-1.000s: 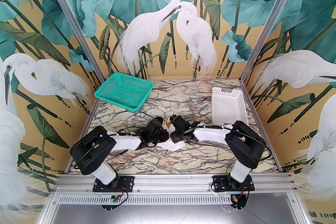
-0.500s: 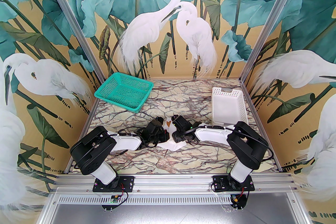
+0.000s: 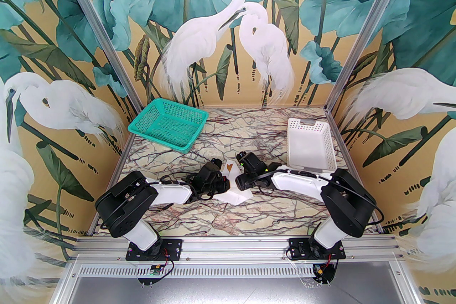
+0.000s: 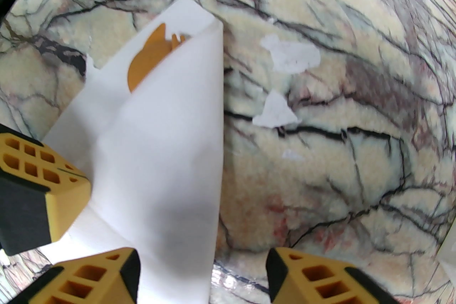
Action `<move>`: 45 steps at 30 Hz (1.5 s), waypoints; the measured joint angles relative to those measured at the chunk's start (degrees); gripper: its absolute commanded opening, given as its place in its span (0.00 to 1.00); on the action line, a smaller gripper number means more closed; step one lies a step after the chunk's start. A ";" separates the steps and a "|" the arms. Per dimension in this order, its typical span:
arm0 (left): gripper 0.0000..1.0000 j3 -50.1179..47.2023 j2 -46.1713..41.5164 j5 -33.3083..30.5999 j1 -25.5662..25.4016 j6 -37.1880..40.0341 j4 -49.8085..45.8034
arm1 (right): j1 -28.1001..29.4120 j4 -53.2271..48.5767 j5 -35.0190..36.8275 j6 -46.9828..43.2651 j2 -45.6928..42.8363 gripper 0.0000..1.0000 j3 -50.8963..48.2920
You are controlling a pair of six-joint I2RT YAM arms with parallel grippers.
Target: Place the utensils on the paper napkin and roll it up
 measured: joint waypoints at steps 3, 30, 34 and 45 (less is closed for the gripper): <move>0.00 0.00 0.00 0.00 0.00 0.00 0.00 | 0.02 0.22 -0.15 -1.14 1.84 0.71 1.73; 0.00 0.44 0.35 -0.20 0.00 0.00 -0.20 | -0.09 0.85 1.99 -4.11 11.26 0.55 7.32; 0.00 0.52 0.42 -0.24 0.00 0.02 -0.20 | -0.17 0.57 2.10 -3.65 11.15 0.55 7.32; 0.00 1.66 0.90 -0.24 0.00 0.33 -1.38 | -1.03 -0.81 1.53 -2.23 10.16 0.62 7.32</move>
